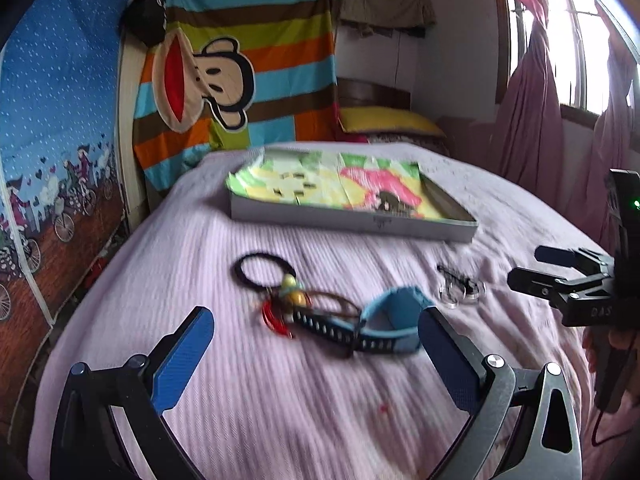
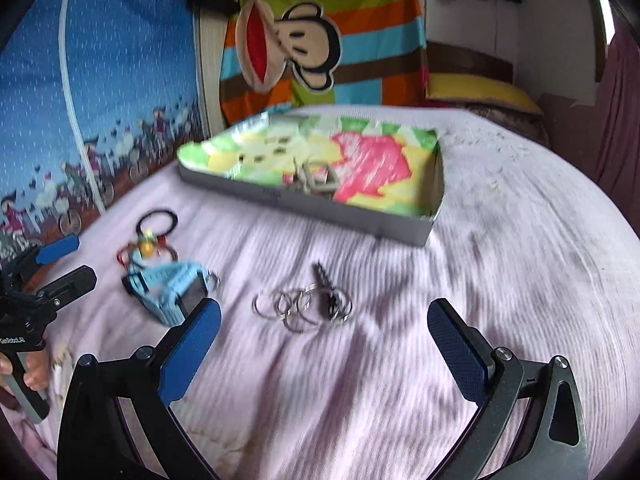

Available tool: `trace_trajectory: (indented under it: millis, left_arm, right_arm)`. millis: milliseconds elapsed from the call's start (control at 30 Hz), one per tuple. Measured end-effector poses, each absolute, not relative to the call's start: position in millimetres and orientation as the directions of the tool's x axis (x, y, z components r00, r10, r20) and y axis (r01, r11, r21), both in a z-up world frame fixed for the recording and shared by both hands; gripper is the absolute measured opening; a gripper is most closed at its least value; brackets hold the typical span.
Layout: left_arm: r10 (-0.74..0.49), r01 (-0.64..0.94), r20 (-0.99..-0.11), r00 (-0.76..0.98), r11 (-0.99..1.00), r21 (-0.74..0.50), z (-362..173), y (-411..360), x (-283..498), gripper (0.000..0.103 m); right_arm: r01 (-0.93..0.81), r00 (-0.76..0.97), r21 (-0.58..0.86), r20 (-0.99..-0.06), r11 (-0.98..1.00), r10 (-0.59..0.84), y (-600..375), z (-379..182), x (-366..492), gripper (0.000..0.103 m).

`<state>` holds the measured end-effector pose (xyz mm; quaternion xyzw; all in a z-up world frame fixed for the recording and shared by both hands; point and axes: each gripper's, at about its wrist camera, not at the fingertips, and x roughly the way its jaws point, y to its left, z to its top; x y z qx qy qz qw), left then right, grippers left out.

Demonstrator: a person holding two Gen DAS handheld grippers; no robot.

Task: Organize jewelry
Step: 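Move the right tool toward the keyrings while the left tool approaches the blue smartwatch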

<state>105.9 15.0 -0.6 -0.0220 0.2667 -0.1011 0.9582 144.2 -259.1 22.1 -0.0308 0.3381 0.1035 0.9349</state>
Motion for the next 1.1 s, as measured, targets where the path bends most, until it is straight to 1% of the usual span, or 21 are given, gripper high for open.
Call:
trace_trajectory:
  millis: [200,300,367,467,533,567,633,667,733,867,933,1100]
  left_arm:
    - [-0.259,0.216,-0.561,0.786,0.966,-0.143,-13,12,114,0.103]
    - [-0.326,0.261,-0.562,0.76,0.945,-0.196,-16,6,117,0.103]
    - [-0.349,0.285,-0.562,0.75,0.937,-0.202,-18,0,117,0.1]
    - [-0.37,0.319,-0.57,0.734,0.928,-0.191,-22,-10,115,0.093]
    - [-0.385,0.334,-0.581,0.717,0.921,-0.199,-25,-14,116,0.089]
    - [-0.396,0.339,-0.584,0.708,0.917,-0.211,-26,-15,116,0.089]
    - [-0.412,0.34,-0.583,0.7,0.91,-0.236,-28,-16,118,0.089]
    - [-0.42,0.339,-0.581,0.697,0.907,-0.248,-28,-17,118,0.089]
    - [-0.425,0.338,-0.58,0.695,0.905,-0.257,-29,-19,121,0.089]
    - [-0.42,0.327,-0.582,0.696,0.908,-0.263,-29,-22,126,0.088]
    - [-0.414,0.319,-0.583,0.699,0.91,-0.264,-28,-23,129,0.088]
    - [-0.394,0.298,-0.591,0.704,0.919,-0.258,-28,-28,136,0.084]
  right_arm:
    - [-0.22,0.692,0.047,-0.697,0.974,0.189,-258,5,152,0.101]
    - [-0.221,0.665,0.082,-0.716,0.972,0.211,-259,0,156,0.101]
    - [-0.22,0.65,0.11,-0.724,0.969,0.23,-261,-3,158,0.1]
    - [-0.216,0.641,0.142,-0.726,0.966,0.25,-263,-6,159,0.091]
    - [-0.215,0.637,0.16,-0.725,0.963,0.263,-264,-7,161,0.079]
    - [-0.215,0.634,0.174,-0.724,0.961,0.273,-264,-7,161,0.076]
    - [-0.213,0.628,0.19,-0.724,0.958,0.284,-265,-9,162,0.064]
    - [-0.214,0.624,0.198,-0.726,0.957,0.289,-264,-11,163,0.062]
    - [-0.214,0.616,0.216,-0.727,0.953,0.303,-264,-13,164,0.053]
    - [-0.212,0.616,0.218,-0.727,0.952,0.304,-261,-15,165,0.044]
    - [-0.213,0.619,0.214,-0.725,0.953,0.301,-261,-14,165,0.038]
    - [-0.209,0.634,0.206,-0.716,0.956,0.293,-262,-12,167,0.034]
